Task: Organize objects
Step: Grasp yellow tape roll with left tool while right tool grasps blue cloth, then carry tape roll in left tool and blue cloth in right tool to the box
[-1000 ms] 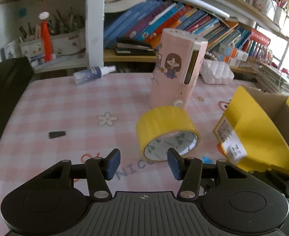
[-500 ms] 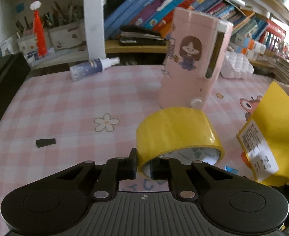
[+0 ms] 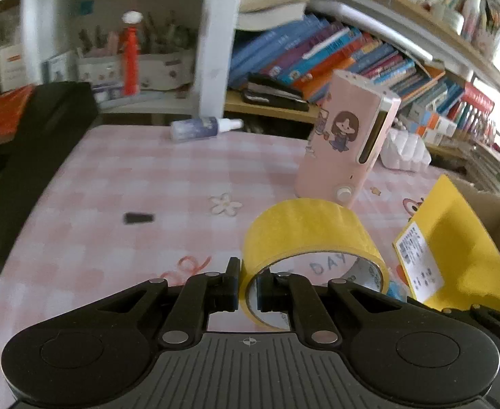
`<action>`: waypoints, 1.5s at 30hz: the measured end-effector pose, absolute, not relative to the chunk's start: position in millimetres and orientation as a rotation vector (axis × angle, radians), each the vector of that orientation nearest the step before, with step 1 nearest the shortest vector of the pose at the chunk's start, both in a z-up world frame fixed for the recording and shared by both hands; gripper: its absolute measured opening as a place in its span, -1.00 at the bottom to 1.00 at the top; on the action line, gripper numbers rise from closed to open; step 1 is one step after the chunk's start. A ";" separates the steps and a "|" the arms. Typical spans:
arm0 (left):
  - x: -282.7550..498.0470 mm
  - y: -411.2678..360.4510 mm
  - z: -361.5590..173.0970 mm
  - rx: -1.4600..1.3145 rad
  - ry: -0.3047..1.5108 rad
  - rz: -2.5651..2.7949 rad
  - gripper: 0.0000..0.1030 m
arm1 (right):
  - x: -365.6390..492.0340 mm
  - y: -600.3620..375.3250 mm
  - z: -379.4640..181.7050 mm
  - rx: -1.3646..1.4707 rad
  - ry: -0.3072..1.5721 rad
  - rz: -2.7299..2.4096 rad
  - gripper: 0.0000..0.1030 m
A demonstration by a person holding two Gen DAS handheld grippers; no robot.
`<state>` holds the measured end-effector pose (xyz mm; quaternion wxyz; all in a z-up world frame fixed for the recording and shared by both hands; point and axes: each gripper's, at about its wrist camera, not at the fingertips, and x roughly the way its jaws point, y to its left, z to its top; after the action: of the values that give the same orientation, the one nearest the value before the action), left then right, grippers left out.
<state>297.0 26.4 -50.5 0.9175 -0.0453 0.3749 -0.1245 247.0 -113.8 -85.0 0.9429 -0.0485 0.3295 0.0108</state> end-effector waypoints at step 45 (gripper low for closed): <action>56.3 63.0 -9.8 -0.254 0.776 -0.552 -0.86 | -16.9 -165.6 -24.7 0.138 0.767 -0.025 -0.44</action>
<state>56.3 63.0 -9.8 0.8811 -0.1218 0.3723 -0.2649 -16.9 -165.6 -24.7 0.9249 0.0672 0.3740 -0.0123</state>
